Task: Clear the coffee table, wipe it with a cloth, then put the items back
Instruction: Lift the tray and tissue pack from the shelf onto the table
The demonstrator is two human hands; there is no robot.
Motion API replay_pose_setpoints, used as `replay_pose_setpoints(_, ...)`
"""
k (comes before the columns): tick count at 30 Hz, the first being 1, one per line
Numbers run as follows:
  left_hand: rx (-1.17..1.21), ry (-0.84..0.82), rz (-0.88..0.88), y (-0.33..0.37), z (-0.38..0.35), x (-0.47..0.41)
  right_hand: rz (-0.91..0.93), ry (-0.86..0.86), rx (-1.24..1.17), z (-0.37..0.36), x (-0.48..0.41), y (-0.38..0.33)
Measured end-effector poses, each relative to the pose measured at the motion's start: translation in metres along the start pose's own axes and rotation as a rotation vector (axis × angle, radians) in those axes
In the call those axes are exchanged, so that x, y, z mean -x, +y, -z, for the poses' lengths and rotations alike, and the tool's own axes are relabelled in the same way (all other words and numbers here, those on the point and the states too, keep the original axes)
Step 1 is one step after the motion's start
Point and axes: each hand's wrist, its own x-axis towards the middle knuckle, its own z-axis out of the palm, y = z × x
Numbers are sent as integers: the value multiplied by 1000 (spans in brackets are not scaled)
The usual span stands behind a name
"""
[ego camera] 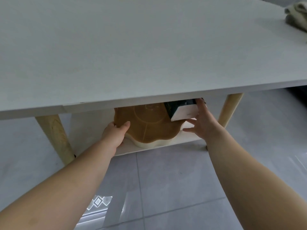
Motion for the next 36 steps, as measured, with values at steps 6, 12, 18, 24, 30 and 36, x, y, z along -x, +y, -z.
replay_pose_setpoints(6, 13, 38, 23, -11, 7, 9, -4, -18, 22, -3, -3, 5)
replay_pose_setpoints(12, 297, -2, 162, -22, 23, 48, -100, -10, 24, 6, 23, 21)
replay_pose_setpoints(18, 362, -123, 191, -35, 35, 80, -127, 1, -35, 15, 63, 41)
replay_pose_setpoints(24, 271, -267, 208, -47, 44, 127, -135, 90, -53, 47, 138, 60)
replay_pose_setpoints(30, 189, -419, 231, -47, 26, 169, -136, 213, -106, 87, 225, 65)
replay_pose_setpoints(36, 126, -614, 181, -16, -17, 214, -33, 420, -217, 131, 291, 47)
